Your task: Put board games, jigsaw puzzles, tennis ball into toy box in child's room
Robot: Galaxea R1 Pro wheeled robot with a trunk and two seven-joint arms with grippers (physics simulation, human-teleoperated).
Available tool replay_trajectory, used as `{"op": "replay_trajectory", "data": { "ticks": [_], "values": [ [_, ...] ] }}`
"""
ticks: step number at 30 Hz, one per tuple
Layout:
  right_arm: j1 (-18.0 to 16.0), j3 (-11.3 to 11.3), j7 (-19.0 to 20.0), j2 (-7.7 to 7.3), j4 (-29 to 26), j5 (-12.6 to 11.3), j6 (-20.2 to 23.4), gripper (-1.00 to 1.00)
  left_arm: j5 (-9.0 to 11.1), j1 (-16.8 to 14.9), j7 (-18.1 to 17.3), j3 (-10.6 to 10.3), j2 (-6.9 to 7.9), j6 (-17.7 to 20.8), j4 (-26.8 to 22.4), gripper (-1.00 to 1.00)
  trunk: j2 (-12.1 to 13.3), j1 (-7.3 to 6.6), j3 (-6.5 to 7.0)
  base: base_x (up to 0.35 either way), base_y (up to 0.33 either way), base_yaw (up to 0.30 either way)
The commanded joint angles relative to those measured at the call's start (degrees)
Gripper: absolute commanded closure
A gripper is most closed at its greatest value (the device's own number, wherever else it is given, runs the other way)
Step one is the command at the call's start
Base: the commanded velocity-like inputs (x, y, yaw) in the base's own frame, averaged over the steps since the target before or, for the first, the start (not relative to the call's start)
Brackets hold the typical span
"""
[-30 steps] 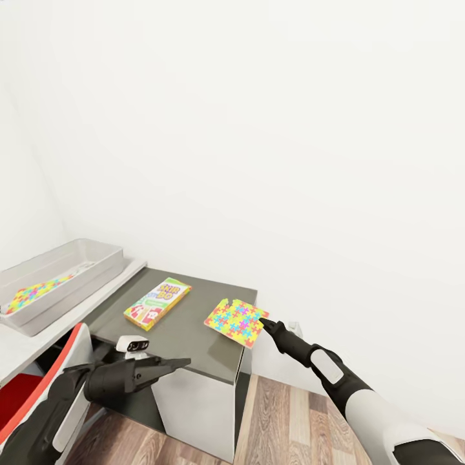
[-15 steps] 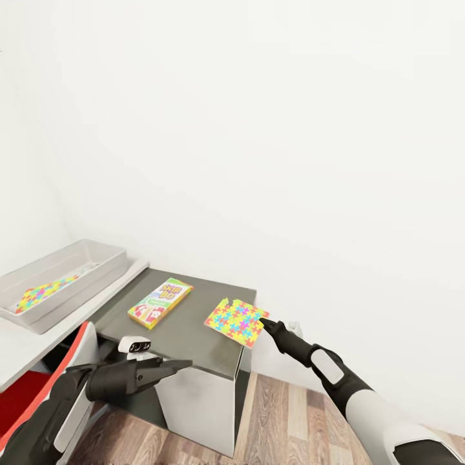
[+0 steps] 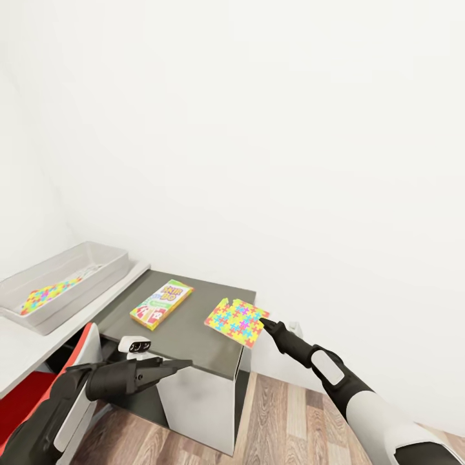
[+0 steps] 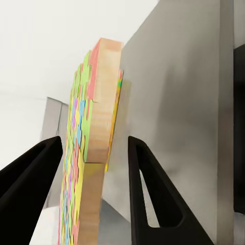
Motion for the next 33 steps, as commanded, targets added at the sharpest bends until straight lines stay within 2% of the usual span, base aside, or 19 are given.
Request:
{"op": "replay_trajectory", "data": {
  "ticks": [1, 33],
  "values": [
    [-0.03, 0.25, 0.02, -0.02, 0.00, -0.45, 0.20, 1.00, -0.02, -0.05, -0.19, -0.02, 0.05, 0.61, -0.01, -1.00, 0.37, -0.22, 0.12, 0.000, 0.000, 0.000],
    [-0.01, 0.29, 0.11, 0.03, -0.08, -0.54, 0.22, 1.00, 0.01, -0.12, -0.19, -0.02, -0.07, 0.53, 0.07, -1.00, 13.21, -7.25, 5.86, -0.021, 0.000, 0.000]
  ]
}}
